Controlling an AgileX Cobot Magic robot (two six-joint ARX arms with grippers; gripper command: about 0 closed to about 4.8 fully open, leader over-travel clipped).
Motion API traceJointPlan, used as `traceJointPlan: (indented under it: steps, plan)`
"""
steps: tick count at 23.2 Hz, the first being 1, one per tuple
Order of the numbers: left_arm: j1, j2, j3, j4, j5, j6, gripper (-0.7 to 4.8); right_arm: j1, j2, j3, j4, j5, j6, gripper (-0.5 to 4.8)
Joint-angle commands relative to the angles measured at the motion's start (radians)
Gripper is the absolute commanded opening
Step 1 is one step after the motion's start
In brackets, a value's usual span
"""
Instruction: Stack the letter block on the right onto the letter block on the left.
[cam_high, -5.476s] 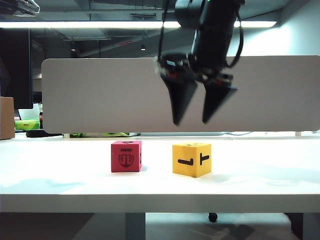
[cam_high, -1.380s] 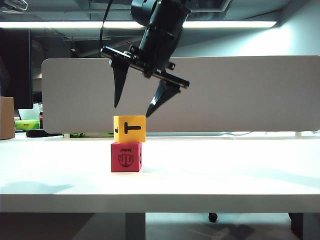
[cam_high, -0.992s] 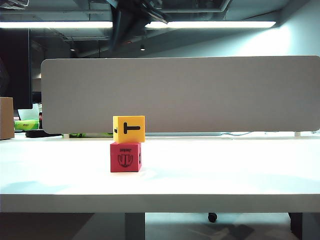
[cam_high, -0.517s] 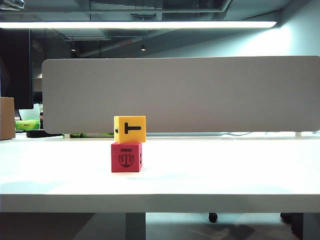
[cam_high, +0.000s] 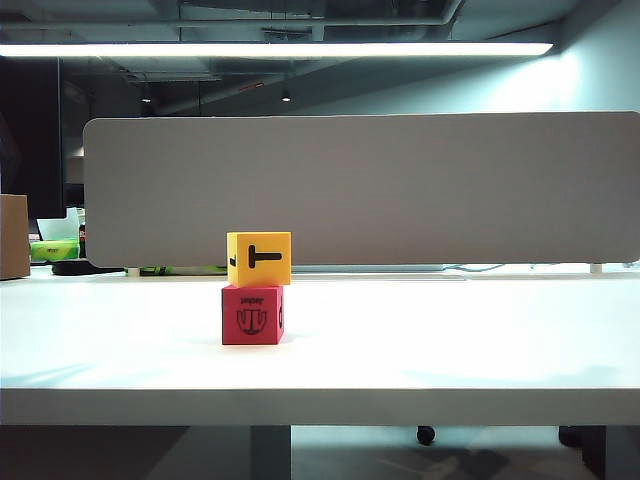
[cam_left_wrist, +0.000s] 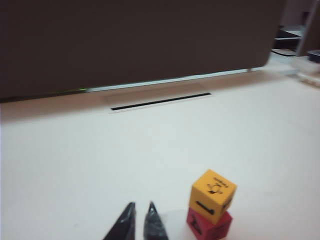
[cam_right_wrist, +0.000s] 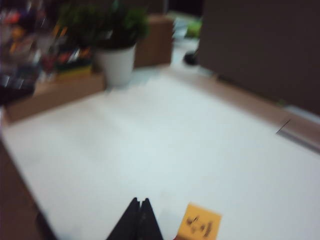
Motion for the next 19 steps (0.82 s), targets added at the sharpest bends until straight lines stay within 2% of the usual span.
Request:
traceJointPlan:
  steps: [1,9,15,19]
  plan:
    - [-0.001,-0.083,-0.062,0.038,-0.132,-0.007,0.26,0.002,-0.100,-0.092,0.108,0.048,0.001,-0.09]
    - [-0.001,-0.324,-0.204,0.049,-0.222,-0.048,0.26,0.021,-0.253,-0.115,0.067,0.158,0.000,-0.08]
    - [-0.001,-0.481,-0.304,0.049,-0.360,-0.039,0.26,0.021,-0.338,-0.115,0.001,0.163,-0.061,-0.01]
    - [-0.001,-0.532,-0.412,0.118,-0.351,-0.039,0.26,0.021,-0.399,-0.115,-0.098,0.223,-0.070,0.00]
